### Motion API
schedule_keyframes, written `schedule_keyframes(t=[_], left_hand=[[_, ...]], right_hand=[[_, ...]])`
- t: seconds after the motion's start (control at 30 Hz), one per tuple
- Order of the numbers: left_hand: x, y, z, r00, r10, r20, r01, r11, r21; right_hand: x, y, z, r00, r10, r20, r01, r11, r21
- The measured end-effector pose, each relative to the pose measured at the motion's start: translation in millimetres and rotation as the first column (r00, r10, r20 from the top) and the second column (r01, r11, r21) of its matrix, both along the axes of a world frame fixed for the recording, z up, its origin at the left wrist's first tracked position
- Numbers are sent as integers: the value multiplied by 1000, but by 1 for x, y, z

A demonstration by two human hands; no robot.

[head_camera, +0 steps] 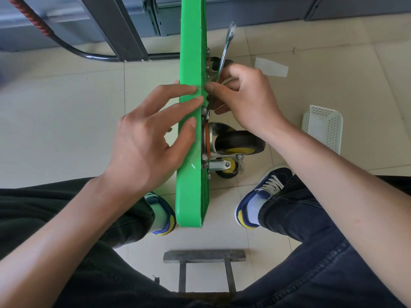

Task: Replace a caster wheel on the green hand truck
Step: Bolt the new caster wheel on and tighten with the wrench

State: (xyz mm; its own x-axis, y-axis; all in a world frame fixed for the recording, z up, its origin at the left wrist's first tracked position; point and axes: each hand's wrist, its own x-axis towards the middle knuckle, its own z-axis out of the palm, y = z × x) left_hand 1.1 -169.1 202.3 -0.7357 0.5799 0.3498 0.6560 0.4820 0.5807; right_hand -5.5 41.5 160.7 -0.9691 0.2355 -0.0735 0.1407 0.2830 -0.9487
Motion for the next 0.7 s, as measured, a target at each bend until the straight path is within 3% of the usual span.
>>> schedule_keyframes(t=[0.7], left_hand=[[-1,0,-1,1000,-8,-11,8,1000,4]], right_hand=[[-28,-2,-13,973,-45,226,75,989,-125]])
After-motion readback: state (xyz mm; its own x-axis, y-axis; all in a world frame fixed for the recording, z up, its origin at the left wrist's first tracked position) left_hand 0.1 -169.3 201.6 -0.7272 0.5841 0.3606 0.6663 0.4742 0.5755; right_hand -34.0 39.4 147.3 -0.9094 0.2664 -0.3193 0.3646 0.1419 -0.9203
